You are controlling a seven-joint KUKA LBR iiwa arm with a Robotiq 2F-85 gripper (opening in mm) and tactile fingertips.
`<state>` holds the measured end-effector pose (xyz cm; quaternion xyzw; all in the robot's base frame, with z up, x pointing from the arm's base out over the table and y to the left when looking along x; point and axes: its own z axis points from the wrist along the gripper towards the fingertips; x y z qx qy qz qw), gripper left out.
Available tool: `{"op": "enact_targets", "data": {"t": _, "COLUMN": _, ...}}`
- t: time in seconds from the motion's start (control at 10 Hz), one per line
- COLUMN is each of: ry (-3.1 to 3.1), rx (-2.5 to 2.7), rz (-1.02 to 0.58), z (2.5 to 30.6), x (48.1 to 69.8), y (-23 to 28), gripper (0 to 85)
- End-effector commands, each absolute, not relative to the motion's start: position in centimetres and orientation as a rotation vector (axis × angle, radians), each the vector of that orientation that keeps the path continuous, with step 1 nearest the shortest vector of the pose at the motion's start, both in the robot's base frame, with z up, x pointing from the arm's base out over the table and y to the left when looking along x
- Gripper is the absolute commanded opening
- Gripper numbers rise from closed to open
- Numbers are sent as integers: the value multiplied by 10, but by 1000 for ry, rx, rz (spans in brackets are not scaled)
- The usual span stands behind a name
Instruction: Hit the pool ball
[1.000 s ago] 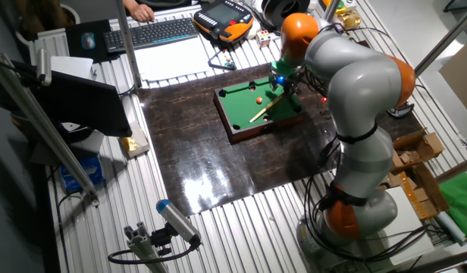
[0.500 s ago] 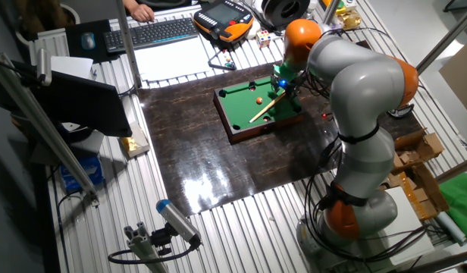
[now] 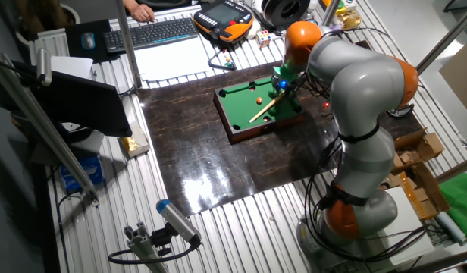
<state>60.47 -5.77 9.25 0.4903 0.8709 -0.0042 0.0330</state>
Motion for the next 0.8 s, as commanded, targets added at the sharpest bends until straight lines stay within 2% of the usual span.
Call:
{"op": "enact_targets", "data": {"t": 0.0, "ry": 2683, "rx": 1503, "rz": -16, "z": 92, "x": 605, "y": -58, "gripper": 170}}
{"op": "enact_targets", "data": {"t": 0.1, "ry": 2688, "rx": 1493, "rz": -13, "z": 93, "x": 605, "y": -57, "gripper": 113}}
{"op": "enact_targets", "data": {"t": 0.2, "ry": 2697, "rx": 1477, "rz": -3, "z": 97, "x": 605, "y": -58, "gripper": 7}}
{"op": "enact_targets", "data": {"t": 0.7, "ry": 2734, "rx": 1531, "rz": 2, "z": 136, "x": 618, "y": -61, "gripper": 7}}
